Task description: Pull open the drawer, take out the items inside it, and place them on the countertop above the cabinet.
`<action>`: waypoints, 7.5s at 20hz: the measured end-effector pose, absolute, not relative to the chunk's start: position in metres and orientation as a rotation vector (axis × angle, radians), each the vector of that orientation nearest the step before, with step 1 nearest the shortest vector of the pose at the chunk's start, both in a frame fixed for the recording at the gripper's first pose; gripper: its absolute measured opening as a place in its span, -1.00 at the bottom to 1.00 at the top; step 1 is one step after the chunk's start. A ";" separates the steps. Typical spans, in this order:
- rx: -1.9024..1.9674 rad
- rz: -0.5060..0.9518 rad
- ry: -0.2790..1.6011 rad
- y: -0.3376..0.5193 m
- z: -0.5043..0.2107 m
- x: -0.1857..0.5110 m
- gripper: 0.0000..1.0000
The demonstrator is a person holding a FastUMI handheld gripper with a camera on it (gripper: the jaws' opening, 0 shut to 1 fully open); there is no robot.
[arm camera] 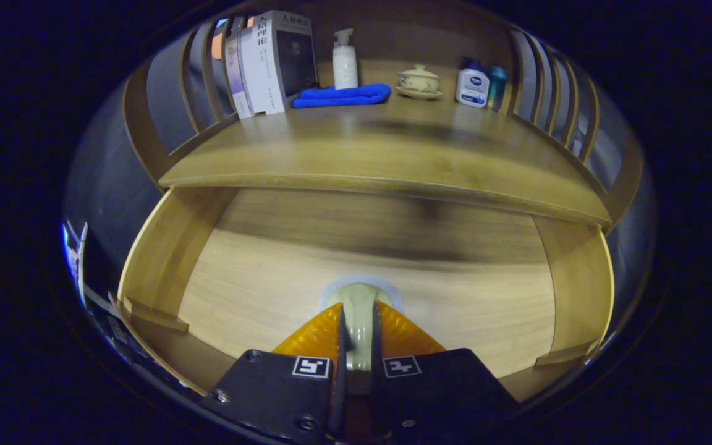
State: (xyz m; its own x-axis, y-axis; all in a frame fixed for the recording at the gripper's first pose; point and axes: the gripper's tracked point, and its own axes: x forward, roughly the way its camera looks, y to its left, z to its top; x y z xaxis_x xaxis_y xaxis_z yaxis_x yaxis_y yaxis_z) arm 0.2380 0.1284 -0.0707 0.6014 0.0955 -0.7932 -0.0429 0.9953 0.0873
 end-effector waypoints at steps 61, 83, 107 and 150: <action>0.310 0.044 0.534 0.090 0.065 0.418 0.45; 0.227 0.018 0.132 0.089 0.042 0.138 1.00; -0.020 -0.049 0.187 0.123 -0.065 0.116 1.00; 0.015 -0.114 0.188 0.119 -0.060 0.233 1.00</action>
State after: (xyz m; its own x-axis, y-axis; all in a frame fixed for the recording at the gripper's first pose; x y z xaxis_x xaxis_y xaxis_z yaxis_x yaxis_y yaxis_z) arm 0.2332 0.1194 -0.0601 0.9760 -0.1120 -0.1870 0.1148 0.9934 0.0043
